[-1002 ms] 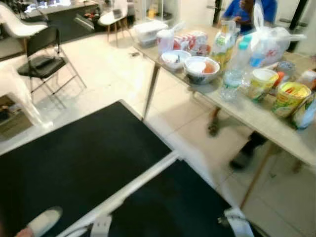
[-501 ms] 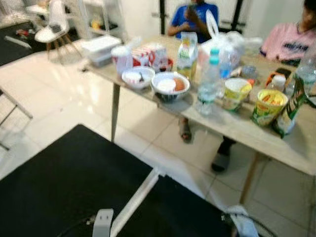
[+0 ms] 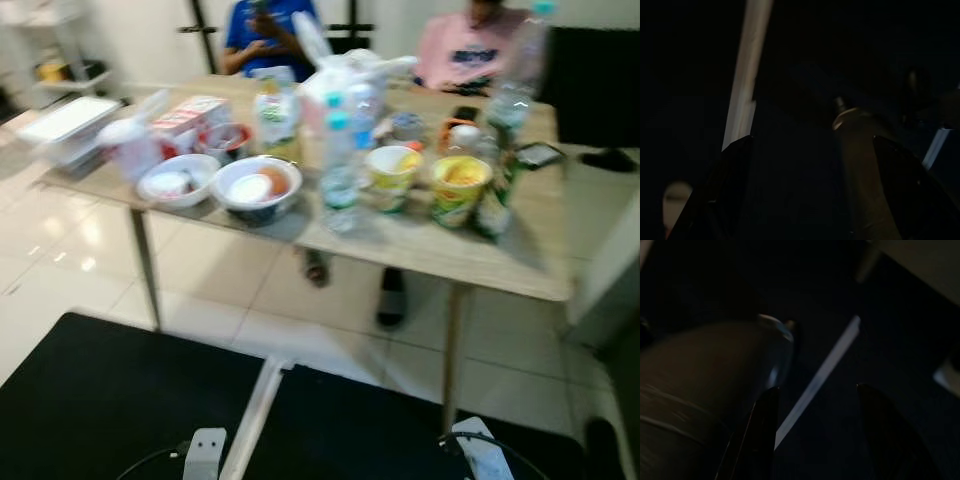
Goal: Restocking fridge
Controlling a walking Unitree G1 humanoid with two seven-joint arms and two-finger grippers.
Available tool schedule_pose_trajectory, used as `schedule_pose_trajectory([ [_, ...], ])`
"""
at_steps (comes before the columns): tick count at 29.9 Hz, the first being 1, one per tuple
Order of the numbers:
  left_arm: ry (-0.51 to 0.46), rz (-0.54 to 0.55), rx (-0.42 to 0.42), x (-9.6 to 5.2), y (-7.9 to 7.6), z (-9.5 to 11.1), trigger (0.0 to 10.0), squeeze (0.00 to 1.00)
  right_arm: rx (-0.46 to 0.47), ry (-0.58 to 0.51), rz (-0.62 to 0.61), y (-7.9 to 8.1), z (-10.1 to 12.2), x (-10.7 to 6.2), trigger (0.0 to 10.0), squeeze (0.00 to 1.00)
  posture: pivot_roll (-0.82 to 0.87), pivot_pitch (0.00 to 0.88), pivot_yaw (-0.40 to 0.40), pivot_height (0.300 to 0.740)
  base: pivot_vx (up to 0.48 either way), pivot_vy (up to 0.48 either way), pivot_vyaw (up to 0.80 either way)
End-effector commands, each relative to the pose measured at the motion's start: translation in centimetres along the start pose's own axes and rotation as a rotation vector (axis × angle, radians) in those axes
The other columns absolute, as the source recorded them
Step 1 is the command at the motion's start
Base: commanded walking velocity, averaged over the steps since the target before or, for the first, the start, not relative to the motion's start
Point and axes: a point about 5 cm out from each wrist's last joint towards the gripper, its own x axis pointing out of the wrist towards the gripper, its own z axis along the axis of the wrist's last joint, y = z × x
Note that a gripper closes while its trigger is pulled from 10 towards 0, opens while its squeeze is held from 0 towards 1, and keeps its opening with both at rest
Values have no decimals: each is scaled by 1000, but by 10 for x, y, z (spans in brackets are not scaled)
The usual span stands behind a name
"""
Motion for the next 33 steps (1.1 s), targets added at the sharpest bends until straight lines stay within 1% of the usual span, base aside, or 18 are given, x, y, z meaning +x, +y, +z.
schedule_pose_trajectory([
  [1,14,10,12,-1,2,-4,10000,0,-16,2,3,2,0,0,10000,0,-13,0,63,740,0,0,-775],
  [14,15,12,12,-1,2,-4,10000,0,-12,-2,-3,2,1,0,10000,0,-12,0,63,740,0,0,-775],
  [15,15,13,11,-1,2,-4,10000,0,4,-10,-5,2,1,0,10000,0,-12,0,63,740,0,0,-800],
  [17,14,9,4,-1,2,-4,10000,0,7,-22,-6,2,2,0,10000,0,-12,0,64,740,0,-120,0],
  [19,15,6,5,-1,1,-4,10000,0,9,-27,-4,2,2,0,10000,0,-12,0,64,740,0,-368,0],
  [22,12,6,-16,-1,1,-4,10000,0,10,-34,-4,2,3,0,10000,0,-12,0,64,740,0,-460,0],
  [33,9,20,-21,-1,2,-4,10000,0,21,-50,-16,1,4,0,10000,0,-13,0,64,740,0,0,0],
])
